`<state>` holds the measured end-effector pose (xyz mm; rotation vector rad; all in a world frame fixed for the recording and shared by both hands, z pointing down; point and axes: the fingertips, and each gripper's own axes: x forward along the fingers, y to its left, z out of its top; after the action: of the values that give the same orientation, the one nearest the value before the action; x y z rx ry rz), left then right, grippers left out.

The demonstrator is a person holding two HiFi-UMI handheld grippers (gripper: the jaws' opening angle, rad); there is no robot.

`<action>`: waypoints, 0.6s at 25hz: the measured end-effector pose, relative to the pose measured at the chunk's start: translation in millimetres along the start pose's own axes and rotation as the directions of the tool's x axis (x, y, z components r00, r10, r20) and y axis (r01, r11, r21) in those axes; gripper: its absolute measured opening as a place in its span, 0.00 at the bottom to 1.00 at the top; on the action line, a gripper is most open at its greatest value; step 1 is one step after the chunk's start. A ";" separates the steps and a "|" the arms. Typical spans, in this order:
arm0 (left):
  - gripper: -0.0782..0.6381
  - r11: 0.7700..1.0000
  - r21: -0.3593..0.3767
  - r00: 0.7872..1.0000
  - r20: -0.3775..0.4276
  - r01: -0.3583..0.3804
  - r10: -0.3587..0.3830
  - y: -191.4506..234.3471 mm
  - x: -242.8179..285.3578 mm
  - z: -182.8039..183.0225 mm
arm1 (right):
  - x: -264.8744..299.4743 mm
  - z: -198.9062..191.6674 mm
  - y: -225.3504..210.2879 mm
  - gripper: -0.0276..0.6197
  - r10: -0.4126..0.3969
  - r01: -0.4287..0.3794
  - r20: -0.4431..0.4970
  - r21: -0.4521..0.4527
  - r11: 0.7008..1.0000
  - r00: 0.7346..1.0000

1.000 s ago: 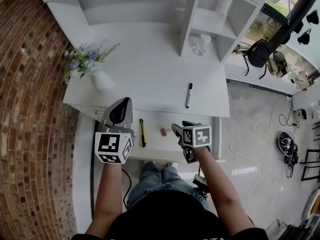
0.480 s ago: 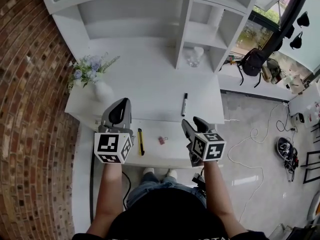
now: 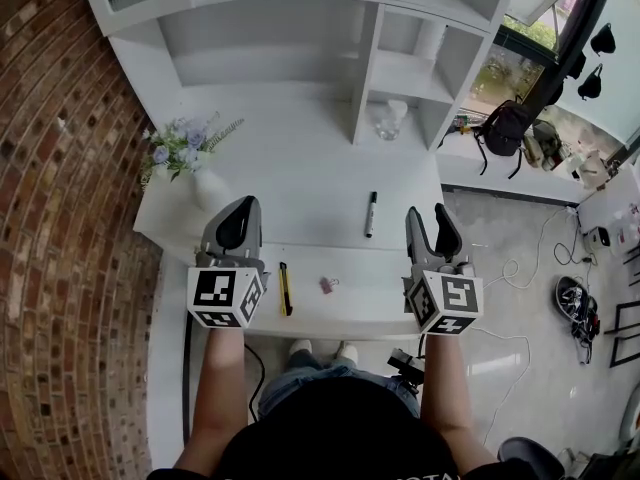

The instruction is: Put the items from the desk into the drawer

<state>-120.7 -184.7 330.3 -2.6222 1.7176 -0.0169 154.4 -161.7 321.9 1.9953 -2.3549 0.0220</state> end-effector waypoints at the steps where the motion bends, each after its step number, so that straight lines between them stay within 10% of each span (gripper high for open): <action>1: 0.11 1.000 -0.001 1.000 0.001 -0.001 0.001 1.4 0.0 -0.3 | 0.1 7.8 -2.5 0.36 -0.014 0.015 0.026 -0.025 1.000 1.000; 15: 0.11 1.000 -0.016 0.999 -0.032 0.006 -0.006 13.4 24.5 -14.5 | 47.4 -59.4 3.5 0.38 0.040 -0.027 -0.220 0.060 0.998 0.975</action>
<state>-123.4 -212.5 344.8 -2.6529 1.7265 -0.0460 145.1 -205.0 383.8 1.8655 -2.2700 0.2996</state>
